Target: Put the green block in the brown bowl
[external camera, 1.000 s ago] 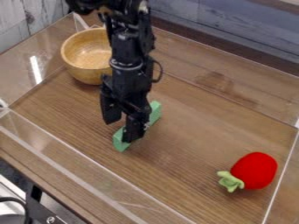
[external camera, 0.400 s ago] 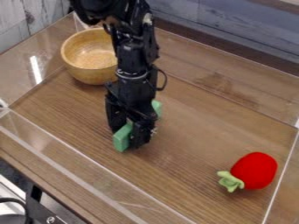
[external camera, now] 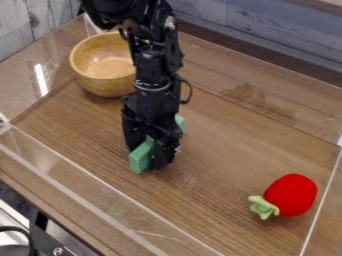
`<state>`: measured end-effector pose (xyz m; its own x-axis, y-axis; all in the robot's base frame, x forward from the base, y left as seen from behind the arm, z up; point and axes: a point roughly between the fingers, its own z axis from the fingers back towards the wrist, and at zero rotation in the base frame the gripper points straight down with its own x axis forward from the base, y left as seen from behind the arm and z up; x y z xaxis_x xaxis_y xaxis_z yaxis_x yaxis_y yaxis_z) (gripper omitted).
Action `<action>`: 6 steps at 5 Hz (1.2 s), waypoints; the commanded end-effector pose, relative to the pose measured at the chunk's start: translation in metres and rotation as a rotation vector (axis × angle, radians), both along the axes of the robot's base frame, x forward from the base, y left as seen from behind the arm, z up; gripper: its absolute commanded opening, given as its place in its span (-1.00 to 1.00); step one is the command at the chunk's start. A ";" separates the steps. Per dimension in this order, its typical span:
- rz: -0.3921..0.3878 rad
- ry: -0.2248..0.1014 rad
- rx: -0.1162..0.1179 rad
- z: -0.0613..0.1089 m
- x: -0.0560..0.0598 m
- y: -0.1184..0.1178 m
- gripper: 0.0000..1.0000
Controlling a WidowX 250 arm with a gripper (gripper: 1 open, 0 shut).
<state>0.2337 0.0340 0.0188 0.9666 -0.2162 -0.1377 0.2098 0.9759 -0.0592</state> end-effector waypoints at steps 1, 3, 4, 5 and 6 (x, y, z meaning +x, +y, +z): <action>0.001 -0.041 0.001 0.008 0.010 -0.002 1.00; 0.016 -0.039 -0.005 0.009 0.011 -0.003 1.00; 0.023 -0.036 -0.008 0.008 0.011 -0.004 1.00; 0.030 -0.032 -0.011 0.008 0.011 -0.004 1.00; 0.036 -0.028 -0.014 0.008 0.010 -0.005 1.00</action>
<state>0.2355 0.0302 0.0192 0.9739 -0.1773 -0.1418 0.1679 0.9829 -0.0760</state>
